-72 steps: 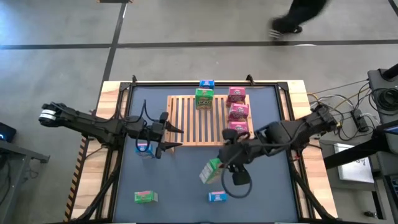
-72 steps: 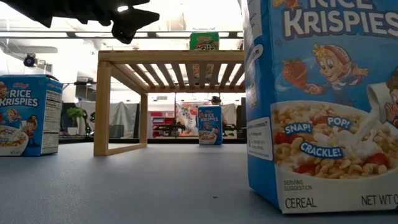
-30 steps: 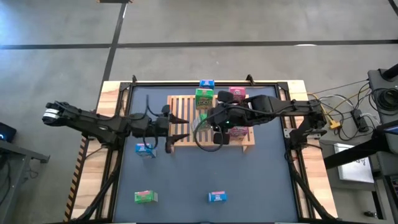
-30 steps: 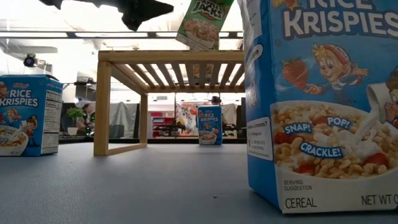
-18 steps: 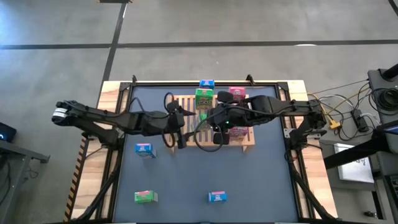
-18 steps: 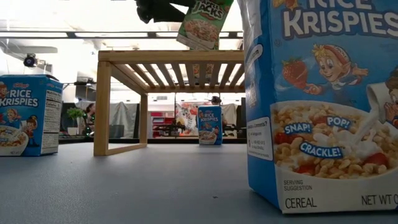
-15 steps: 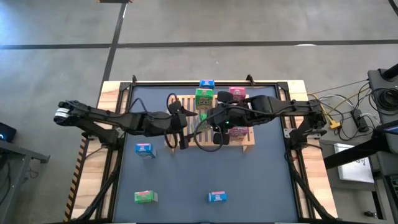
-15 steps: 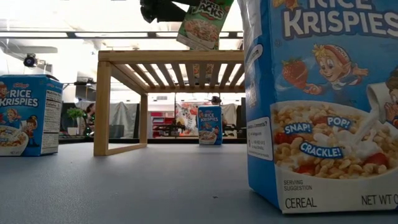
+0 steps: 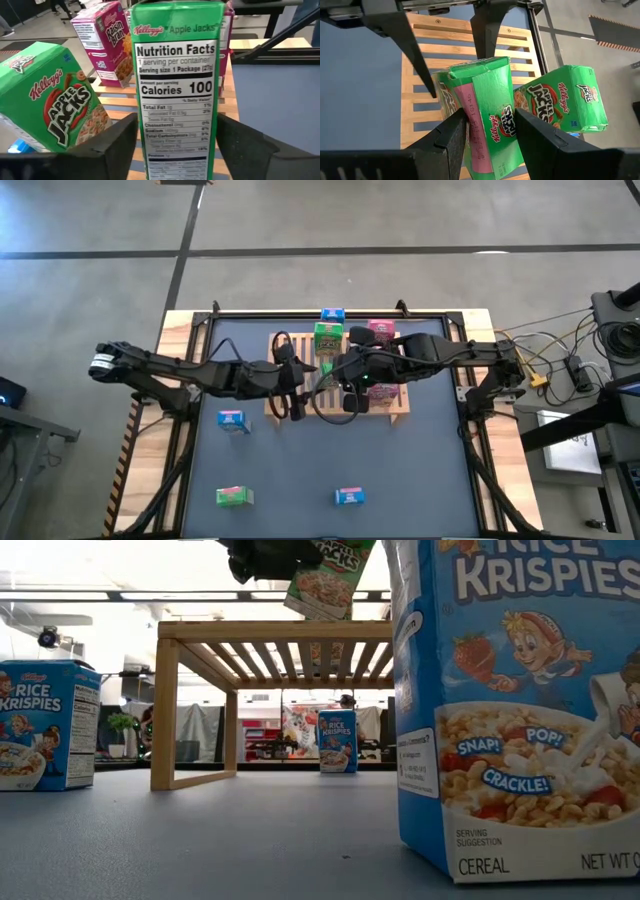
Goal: Stack cereal on shelf
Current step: Put the top green cereal box on the shelf aligned with the other green cereal box
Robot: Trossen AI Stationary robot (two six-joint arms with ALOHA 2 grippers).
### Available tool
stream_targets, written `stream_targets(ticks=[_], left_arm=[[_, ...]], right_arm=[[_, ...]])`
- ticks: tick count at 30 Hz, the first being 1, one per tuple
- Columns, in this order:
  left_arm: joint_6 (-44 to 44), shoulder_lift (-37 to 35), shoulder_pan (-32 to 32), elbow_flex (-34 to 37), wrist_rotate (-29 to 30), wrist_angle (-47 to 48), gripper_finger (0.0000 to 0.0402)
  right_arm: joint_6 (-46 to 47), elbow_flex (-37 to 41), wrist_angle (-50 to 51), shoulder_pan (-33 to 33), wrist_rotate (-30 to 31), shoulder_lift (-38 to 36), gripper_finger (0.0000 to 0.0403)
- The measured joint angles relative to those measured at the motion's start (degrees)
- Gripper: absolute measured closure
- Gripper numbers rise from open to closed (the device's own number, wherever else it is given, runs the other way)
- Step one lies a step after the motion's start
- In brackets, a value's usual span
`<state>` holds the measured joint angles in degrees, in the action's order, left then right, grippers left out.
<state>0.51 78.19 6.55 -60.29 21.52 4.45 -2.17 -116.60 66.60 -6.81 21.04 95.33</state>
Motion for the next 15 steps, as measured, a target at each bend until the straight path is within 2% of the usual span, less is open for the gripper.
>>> stream_targets(ticks=[8, 15], left_arm=[[-1.0, 0.0, 0.0, 0.0, 0.0, 0.0, 0.0228], [-1.1, 0.0, 0.0, 0.1, 0.0, 0.1, 0.0233]], right_arm=[[-1.4, 0.0, -0.2, 0.0, 0.0, 0.0, 0.0251], [-2.9, -0.3, -1.2, -0.1, 0.0, 0.0, 0.0202]])
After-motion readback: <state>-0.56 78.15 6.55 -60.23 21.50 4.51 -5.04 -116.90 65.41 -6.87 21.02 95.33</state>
